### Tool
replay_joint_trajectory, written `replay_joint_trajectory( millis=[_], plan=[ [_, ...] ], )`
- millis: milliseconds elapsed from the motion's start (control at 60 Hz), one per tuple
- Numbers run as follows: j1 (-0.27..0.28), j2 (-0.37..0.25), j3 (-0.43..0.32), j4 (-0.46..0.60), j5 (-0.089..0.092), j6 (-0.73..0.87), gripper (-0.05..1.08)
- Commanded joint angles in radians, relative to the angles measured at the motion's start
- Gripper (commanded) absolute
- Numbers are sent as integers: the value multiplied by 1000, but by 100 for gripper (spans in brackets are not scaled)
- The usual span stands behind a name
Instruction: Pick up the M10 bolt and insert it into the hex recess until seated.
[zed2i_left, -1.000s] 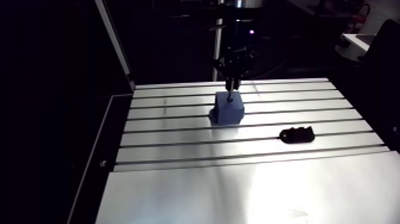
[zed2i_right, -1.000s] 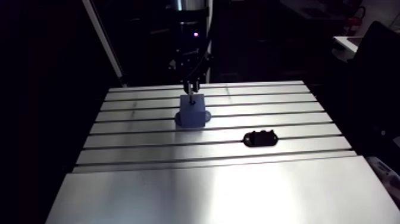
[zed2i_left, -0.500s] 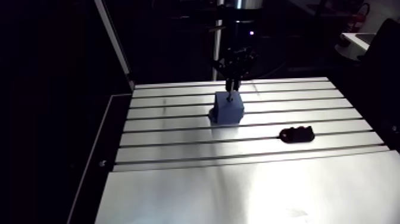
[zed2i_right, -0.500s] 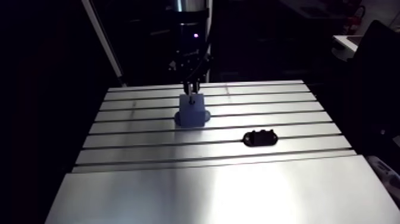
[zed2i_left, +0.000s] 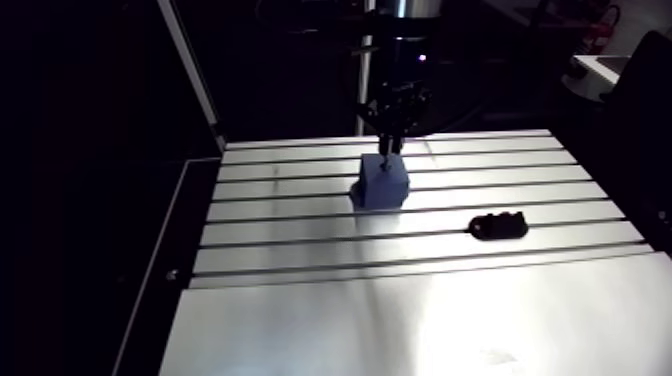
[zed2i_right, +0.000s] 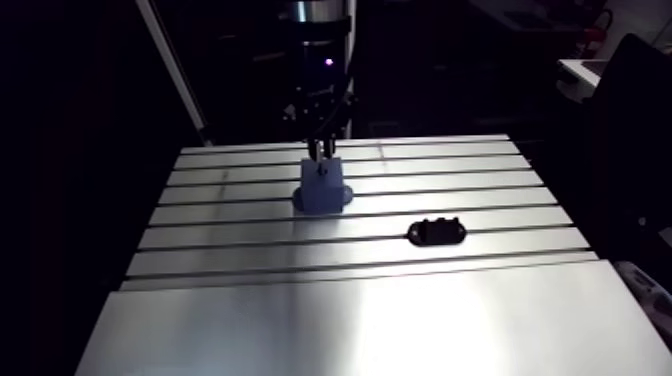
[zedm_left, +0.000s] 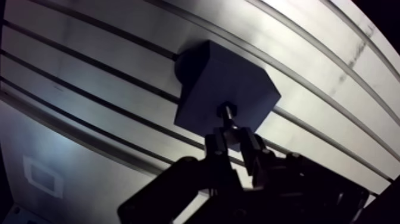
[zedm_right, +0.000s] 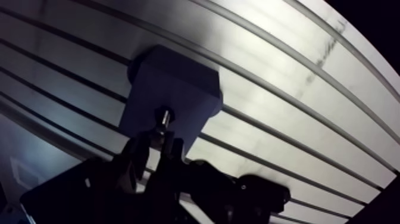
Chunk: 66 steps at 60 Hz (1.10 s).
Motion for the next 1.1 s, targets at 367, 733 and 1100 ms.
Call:
replay_joint_trajectory(
  millis=[367,733,1100],
  plan=[
    [1,-1,16,-20,0,3,104],
    [1,-4,10,-18,-1,-5,105],
    [1,-7,1,-15,0,-8,105]
  ],
)
